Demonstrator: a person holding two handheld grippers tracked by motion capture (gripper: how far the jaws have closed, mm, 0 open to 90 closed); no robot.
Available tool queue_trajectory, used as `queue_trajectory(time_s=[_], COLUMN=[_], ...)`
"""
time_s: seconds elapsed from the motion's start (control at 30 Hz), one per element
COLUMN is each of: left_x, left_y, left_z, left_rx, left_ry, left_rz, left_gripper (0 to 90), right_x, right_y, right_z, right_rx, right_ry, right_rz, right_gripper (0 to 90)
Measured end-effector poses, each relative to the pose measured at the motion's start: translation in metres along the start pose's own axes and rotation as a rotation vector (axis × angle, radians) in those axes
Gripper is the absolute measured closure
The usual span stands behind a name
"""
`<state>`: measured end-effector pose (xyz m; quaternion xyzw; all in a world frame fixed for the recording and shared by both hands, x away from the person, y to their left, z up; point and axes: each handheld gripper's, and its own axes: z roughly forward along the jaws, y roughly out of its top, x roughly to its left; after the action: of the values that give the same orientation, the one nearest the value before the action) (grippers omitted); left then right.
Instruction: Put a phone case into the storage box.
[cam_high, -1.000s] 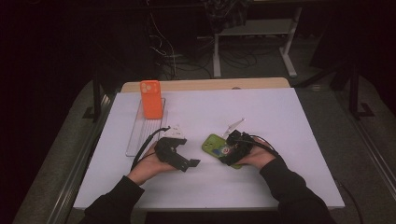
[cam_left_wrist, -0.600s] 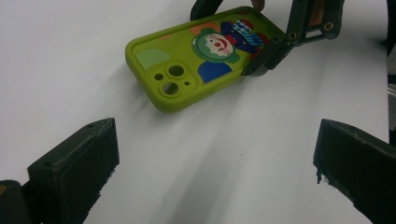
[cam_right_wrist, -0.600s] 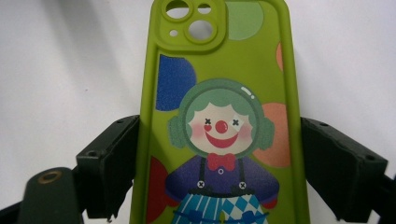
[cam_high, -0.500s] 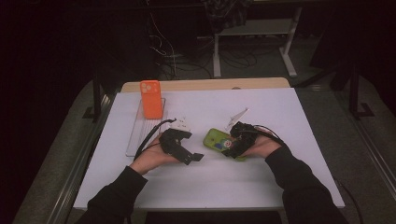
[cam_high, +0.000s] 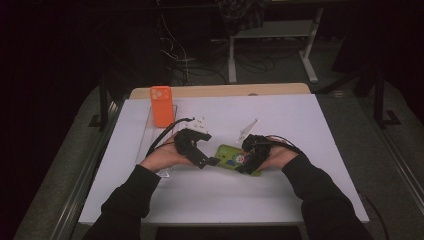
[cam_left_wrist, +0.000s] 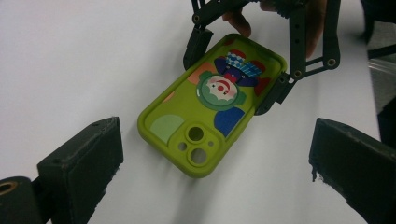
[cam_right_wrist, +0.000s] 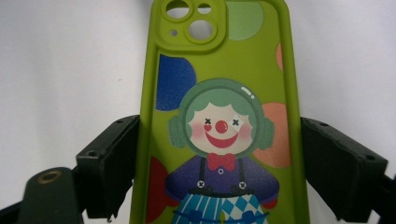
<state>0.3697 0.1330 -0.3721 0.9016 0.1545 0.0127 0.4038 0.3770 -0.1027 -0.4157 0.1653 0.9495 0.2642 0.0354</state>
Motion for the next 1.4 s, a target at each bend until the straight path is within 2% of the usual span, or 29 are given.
queue_trajectory(time_s=[0.2,0.43,0.5,0.8,0.97,1.03,1.13,1.23,1.3,1.4], left_x=[-0.005,-0.011,-0.012,-0.019,-0.024,-0.026,-0.027,-0.029,-0.029,-0.031], left_y=[-0.002,-0.003,-0.004,-0.007,-0.006,-0.007,-0.007,-0.008,-0.008,-0.008], left_z=[0.004,0.010,0.012,0.022,0.030,0.033,0.036,0.039,0.040,0.042], left_rx=[0.027,0.066,0.082,0.131,0.146,0.145,0.168,0.172,0.184,0.196], left_ry=[-0.005,-0.039,-0.061,-0.103,-0.123,-0.134,-0.141,-0.143,-0.144,-0.144], left_rz=[0.052,0.117,0.139,0.203,0.228,0.221,0.241,0.232,0.239,0.231], left_gripper=[0.0,0.0,0.0,0.0,0.0,0.0,0.0,0.0,0.0,0.0], right_x=[0.008,0.020,0.024,0.034,0.039,0.042,0.044,0.045,0.045,0.047], right_y=[0.001,0.006,0.008,0.014,0.017,0.019,0.021,0.022,0.023,0.023], right_z=[-0.003,-0.005,-0.006,-0.006,-0.006,-0.008,-0.009,-0.010,-0.011,-0.011], right_rx=[-0.008,-0.001,0.003,0.011,0.005,0.004,-0.011,-0.011,-0.016,-0.025], right_ry=[0.029,0.055,0.066,0.100,0.103,0.103,0.096,0.100,0.103,0.113], right_rz=[-0.051,-0.133,-0.152,-0.200,-0.223,-0.231,-0.237,-0.243,-0.251,-0.237], right_gripper=[15.0,15.0,14.9,14.9,15.0,15.0,14.9,14.9,14.9,14.9])
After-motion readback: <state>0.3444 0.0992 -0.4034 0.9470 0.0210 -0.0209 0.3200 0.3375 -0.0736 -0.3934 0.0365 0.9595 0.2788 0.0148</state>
